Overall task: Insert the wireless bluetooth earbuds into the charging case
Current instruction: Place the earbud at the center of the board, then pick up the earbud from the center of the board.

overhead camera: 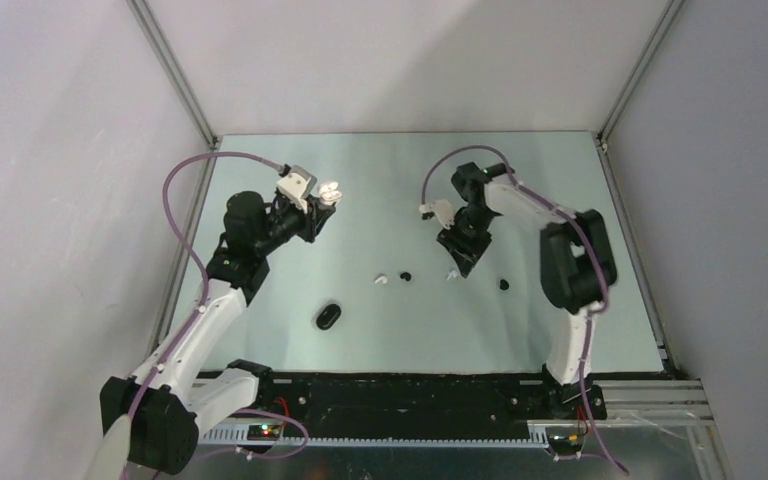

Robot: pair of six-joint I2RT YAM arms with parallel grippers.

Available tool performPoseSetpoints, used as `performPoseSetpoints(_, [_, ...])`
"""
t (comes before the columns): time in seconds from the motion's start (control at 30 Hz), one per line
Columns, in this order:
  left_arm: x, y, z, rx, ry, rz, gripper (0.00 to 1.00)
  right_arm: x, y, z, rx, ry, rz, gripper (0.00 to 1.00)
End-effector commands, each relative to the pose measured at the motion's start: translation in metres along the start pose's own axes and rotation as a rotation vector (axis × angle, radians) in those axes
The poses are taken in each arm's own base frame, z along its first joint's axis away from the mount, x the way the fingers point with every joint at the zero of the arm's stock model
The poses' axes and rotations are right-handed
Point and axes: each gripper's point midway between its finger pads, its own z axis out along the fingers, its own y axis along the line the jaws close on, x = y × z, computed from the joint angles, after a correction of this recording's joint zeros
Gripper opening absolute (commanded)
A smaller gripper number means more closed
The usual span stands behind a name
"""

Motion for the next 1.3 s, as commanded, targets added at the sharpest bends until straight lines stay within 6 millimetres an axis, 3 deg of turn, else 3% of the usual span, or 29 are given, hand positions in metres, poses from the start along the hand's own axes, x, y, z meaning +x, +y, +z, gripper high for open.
performPoseSetpoints(0.0, [-0.028, 0.005, 0.001, 0.002, -0.056, 0.053, 0.00, -0.034, 0.011, -0.017, 0.088, -0.316, 0.053, 0.45])
performPoseSetpoints(0.17, [-0.033, 0.007, 0.001, -0.002, -0.059, 0.058, 0.00, -0.037, 0.013, -0.002, 0.040, -0.336, 0.125, 0.41])
performPoseSetpoints(0.47, [-0.031, 0.006, -0.004, -0.006, -0.040, 0.066, 0.00, -0.041, -0.009, 0.013, 0.041, -0.328, 0.111, 0.39])
performPoseSetpoints(0.67, [-0.030, 0.007, -0.004, -0.009, -0.037, 0.067, 0.00, -0.032, -0.018, 0.026, 0.034, -0.269, 0.084, 0.38])
performPoseSetpoints(1.27, [-0.025, 0.007, -0.004, -0.011, -0.029, 0.065, 0.00, -0.030, -0.021, 0.038, 0.007, -0.234, 0.068, 0.30])
